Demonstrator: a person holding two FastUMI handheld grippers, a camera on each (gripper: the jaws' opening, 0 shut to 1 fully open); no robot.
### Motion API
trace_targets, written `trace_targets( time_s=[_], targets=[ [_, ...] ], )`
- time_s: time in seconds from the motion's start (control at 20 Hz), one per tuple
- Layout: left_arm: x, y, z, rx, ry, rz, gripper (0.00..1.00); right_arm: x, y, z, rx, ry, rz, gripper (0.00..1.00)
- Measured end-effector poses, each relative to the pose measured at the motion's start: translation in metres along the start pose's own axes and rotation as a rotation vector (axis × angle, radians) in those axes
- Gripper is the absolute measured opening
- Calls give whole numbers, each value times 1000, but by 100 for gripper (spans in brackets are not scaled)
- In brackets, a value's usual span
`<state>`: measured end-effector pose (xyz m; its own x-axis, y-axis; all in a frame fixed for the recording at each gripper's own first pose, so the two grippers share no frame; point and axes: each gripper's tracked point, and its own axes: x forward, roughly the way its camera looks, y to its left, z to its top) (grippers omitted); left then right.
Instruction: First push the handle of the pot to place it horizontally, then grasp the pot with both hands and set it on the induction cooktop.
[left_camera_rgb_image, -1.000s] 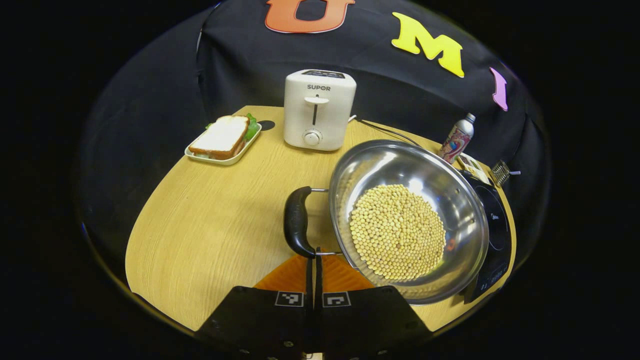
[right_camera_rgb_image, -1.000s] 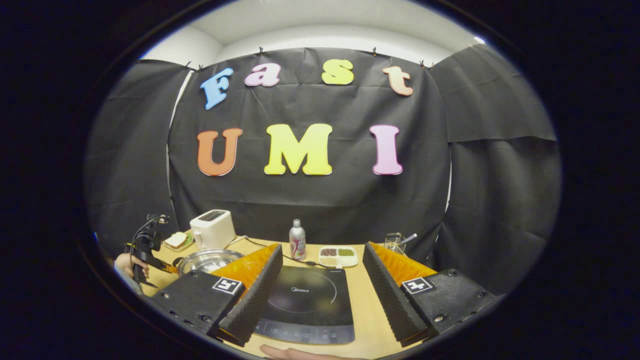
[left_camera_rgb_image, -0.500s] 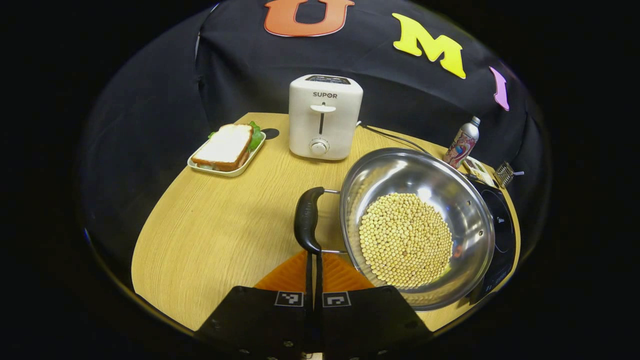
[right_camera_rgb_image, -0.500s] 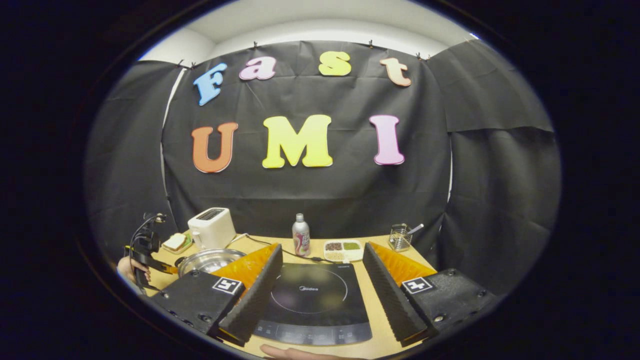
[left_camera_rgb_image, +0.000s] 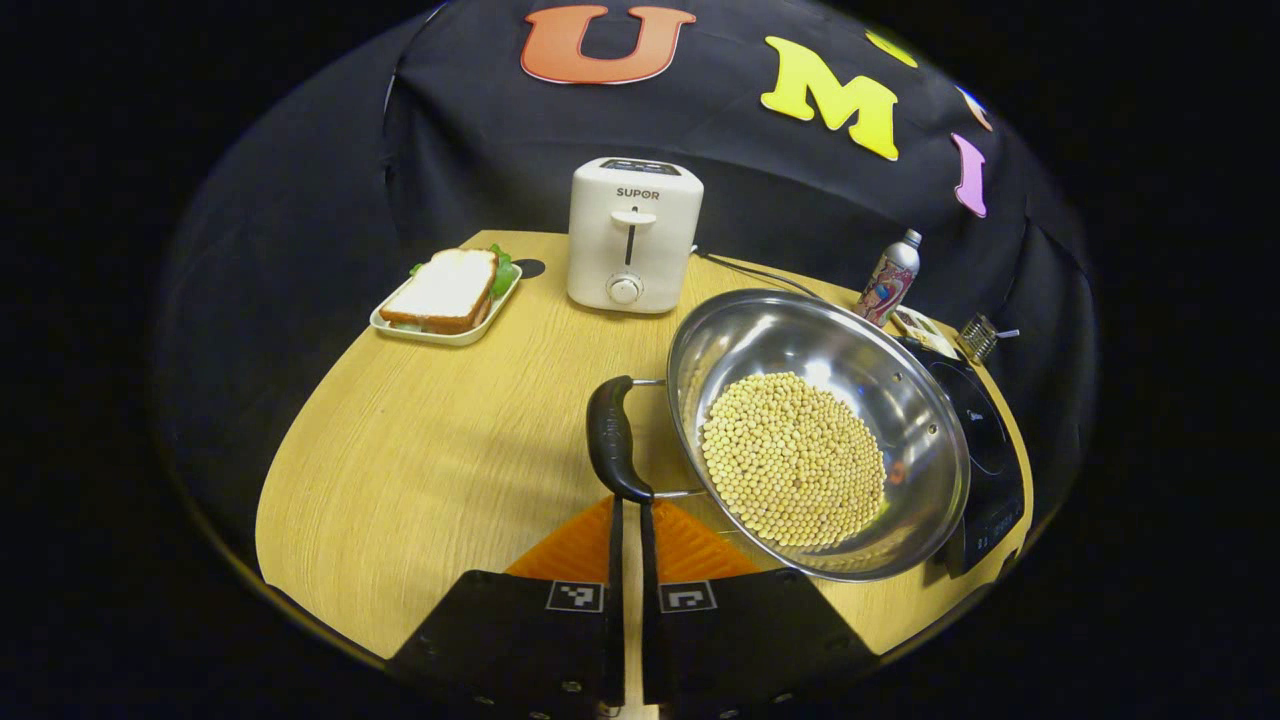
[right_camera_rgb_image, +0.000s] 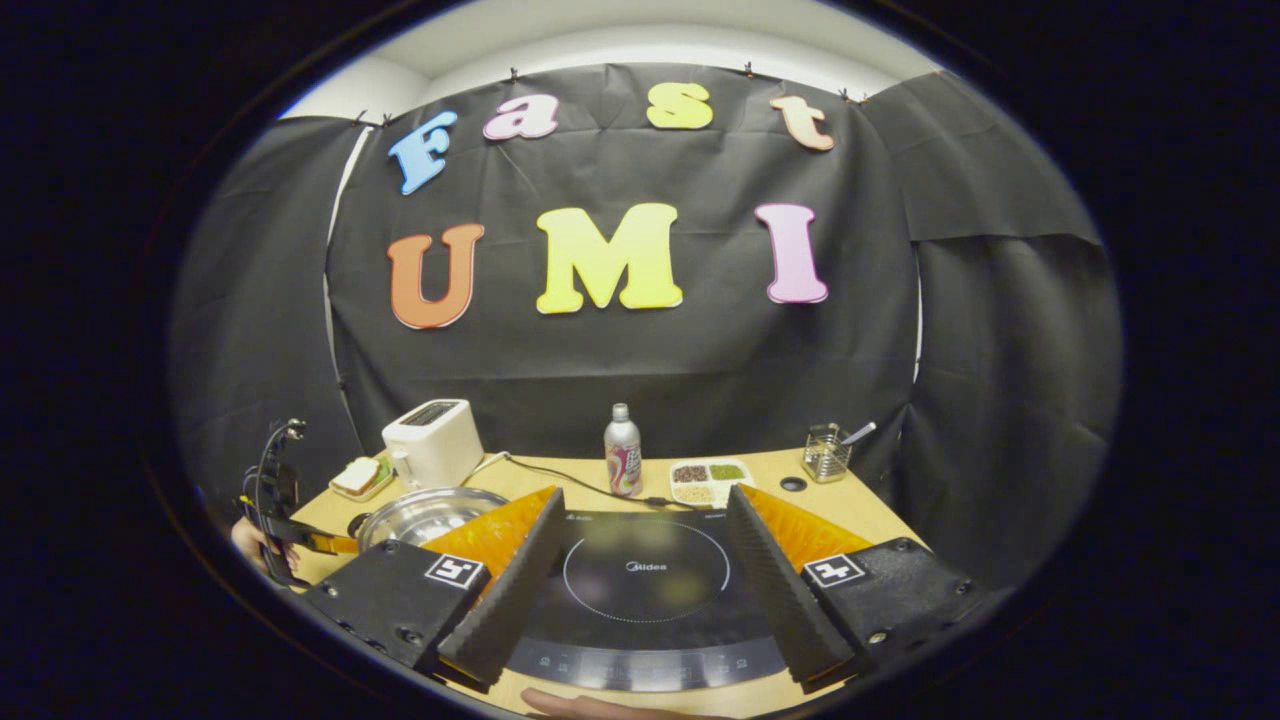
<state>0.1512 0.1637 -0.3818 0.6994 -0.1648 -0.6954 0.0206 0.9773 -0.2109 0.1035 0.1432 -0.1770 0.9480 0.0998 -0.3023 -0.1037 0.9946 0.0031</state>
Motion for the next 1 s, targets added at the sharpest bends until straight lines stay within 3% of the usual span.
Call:
trace_targets(
  time_s=[0.15, 0.25, 0.35, 0.4, 0.45, 0.5, 0.6, 0.7, 1.0],
  targets=[
    [7, 34, 6, 27, -72, 93, 8, 4, 6, -5, -8, 14, 10, 99],
    [3, 43, 5, -12, -103, 110, 5, 5, 8, -5, -17, 8, 7, 99],
    [-10, 41, 12, -43, -154, 99, 12, 6, 10, -6, -25, 5, 0, 99],
    [-18, 39, 17, -48, -174, 94, 39, 6, 12, -5, -25, 4, 2, 100],
    [-29, 35, 22, -46, -194, 93, 30, 7, 14, -5, -23, 5, 3, 99],
    [-35, 30, 26, -42, -202, 89, 34, 8, 17, -5, -24, 4, 5, 99],
    [-49, 19, 36, -29, -237, 75, 79, 11, 18, -5, -36, 3, -7, 99],
    [-61, 6, 42, -35, -249, 63, 97, 14, 22, -4, -52, -1, -12, 100],
    [-77, -19, 59, -14, -239, 55, 96, 39, 53, -22, -73, 63, 35, 100]
  ],
)
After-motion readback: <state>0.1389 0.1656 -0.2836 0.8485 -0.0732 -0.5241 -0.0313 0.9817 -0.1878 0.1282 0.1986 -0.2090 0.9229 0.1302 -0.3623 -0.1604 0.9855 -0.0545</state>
